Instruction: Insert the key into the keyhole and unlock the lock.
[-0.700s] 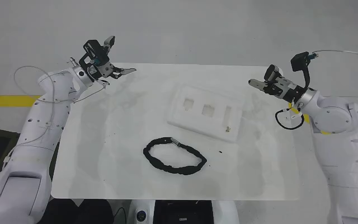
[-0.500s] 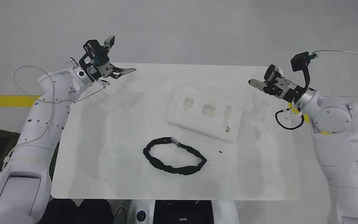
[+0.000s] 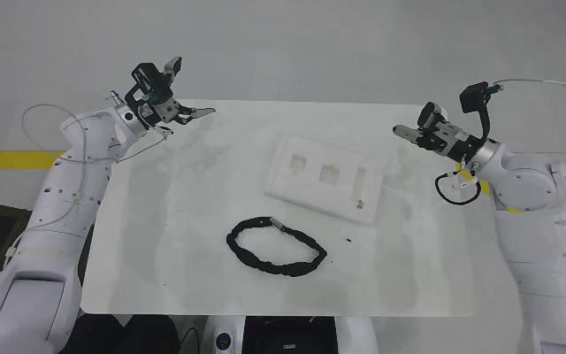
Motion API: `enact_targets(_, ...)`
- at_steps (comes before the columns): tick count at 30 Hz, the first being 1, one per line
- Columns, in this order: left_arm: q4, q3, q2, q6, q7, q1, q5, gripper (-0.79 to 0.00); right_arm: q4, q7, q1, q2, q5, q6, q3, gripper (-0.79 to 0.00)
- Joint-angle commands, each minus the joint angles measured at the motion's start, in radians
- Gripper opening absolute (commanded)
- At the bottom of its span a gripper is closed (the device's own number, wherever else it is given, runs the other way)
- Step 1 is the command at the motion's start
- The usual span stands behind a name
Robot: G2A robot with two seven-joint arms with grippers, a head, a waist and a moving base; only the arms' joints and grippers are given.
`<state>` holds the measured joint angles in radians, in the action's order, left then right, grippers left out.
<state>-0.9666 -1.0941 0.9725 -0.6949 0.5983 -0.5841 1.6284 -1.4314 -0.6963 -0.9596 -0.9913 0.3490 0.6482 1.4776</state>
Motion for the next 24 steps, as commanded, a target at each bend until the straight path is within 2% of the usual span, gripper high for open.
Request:
enact_targets(1,0.000,0.000,0.000,0.000,0.000,0.000,0.000,0.000,-0.019,-0.002,-0.009,0.000,0.010,-0.023,-0.009,0.000)
enact_targets(6,0.000,0.000,0.000,0.000,0.000,0.000,0.000,0.000,-0.079,-0.078,-0.014,0.006,0.028,-0.095,-0.021,0.000)
enact_targets(17,0.000,0.000,0.000,0.000,0.000,0.000,0.000,0.000,-0.223,-0.404,0.003,0.017,-0.059,-0.319,-0.097,0.000)
enact_targets(24,0.000,0.000,0.000,0.000,0.000,0.000,0.000,0.000,-0.253,-0.505,0.018,0.020,-0.055,-0.408,-0.151,0.000)
